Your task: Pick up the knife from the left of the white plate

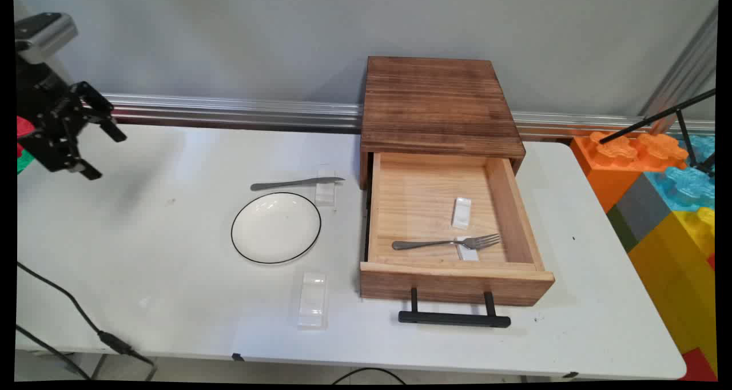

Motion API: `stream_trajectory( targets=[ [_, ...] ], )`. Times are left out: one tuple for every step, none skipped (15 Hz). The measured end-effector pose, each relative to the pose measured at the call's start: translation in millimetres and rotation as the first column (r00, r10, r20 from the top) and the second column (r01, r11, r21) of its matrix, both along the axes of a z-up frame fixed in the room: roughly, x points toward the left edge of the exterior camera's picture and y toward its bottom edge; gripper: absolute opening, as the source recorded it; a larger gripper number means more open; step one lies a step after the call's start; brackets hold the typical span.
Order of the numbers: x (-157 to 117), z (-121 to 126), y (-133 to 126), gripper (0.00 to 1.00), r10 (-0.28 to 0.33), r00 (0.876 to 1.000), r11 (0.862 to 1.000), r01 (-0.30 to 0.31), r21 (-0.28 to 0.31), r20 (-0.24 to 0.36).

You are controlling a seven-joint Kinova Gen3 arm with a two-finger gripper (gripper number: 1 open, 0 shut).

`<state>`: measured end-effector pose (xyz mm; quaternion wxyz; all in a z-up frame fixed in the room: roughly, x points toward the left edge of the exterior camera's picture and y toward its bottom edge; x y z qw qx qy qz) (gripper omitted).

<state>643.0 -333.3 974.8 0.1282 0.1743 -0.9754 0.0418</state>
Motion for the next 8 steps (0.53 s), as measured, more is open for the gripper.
stream_trajectory(
  targets=[
    [-1,-3,-3,1.0,0.009,1.0,1.0,-0.009,-0.007,-0.005],
    [-2,-4,-5,1.0,0.018,1.0,1.0,-0.018,-0.014,-0.01],
    [-8,-8,-13,1.0,0.042,0.999,0.999,-0.043,-0.032,-0.021],
    [-12,-10,-18,1.0,0.058,0.998,0.997,-0.059,-0.041,-0.026],
    [-17,-12,-23,1.0,0.071,0.997,0.996,-0.073,-0.048,-0.028],
    [-23,-14,-30,1.0,0.088,0.996,0.994,-0.09,-0.058,-0.031],
    [-31,-18,-39,1.0,0.107,0.994,0.992,-0.109,-0.07,-0.032],
    [-40,-20,-49,1.0,0.125,0.992,0.988,-0.128,-0.086,-0.034]
  ],
)
